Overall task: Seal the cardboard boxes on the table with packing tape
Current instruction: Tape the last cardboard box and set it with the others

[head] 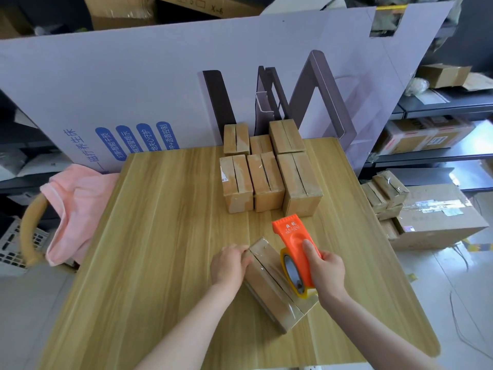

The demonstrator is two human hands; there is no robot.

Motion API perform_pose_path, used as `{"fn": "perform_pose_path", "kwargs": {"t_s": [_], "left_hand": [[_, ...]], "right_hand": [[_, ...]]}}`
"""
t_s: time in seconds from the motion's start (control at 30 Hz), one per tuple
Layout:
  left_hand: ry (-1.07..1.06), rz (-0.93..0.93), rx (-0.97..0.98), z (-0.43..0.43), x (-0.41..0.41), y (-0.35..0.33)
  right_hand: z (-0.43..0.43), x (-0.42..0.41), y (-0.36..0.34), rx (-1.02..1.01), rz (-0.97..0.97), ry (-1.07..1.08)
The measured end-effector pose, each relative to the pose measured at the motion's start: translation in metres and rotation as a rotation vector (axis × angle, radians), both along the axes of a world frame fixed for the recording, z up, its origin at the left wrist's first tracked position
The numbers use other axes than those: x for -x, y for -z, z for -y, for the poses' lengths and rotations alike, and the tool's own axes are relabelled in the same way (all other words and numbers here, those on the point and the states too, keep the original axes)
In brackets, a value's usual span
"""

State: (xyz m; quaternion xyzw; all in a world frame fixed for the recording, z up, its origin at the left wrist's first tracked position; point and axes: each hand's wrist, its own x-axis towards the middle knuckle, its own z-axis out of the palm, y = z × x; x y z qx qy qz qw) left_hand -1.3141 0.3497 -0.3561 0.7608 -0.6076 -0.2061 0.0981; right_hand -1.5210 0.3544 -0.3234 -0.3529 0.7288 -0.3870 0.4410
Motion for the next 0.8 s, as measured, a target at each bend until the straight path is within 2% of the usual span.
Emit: {"fn": "perform_pose_path", "kwargs": {"t_s": [0.1, 0.13, 0.2, 0.27, 0.3, 0.4, 0.47, 0.6, 0.7, 0.8], "left_hand": [[-0.174, -0.19, -0.194, -0.01, -0.005, 0.006], [-0.223, -0.204, -0.198, -0.012, -0.004, 0.007], [-0.334, -0.137, -0.033, -0.021, 0.001, 0.011], [-0.514, -0.181, 0.18, -0.036, 0.01, 0.015], [-0.604, -0.256, 0.22, -0.044, 0.015, 0.018], [-0.759, -0.573, 0.139, -0.05, 0.027, 0.022], [-0.722, -0.614, 0.153, -0.043, 0.029, 0.022], [-0.503, -0.439, 0.123, -0.027, 0.025, 0.019], [-0.492, -0.435, 0.034, -0.016, 0.016, 0.019], [-0.493, -0.401, 0.037, -0.023, 0.015, 0.018]], "right_hand": [[-0.001, -0.001, -0.001, 0.01, 0.002, -0.004], [-0.001, -0.001, -0.002, 0.012, 0.002, -0.006], [-0.002, -0.001, -0.002, 0.017, -0.001, -0.008], [-0.003, -0.001, -0.002, 0.03, -0.005, -0.002], [-0.003, -0.001, -0.001, 0.038, -0.005, 0.001], [-0.004, -0.002, -0.003, 0.047, 0.002, -0.004], [-0.004, -0.003, -0.003, 0.045, -0.004, -0.013], [-0.005, -0.002, -0.003, 0.035, -0.015, -0.012], [-0.005, -0.002, -0.001, 0.034, -0.018, -0.012], [-0.004, -0.005, 0.0, 0.052, -0.018, -0.021]]}}
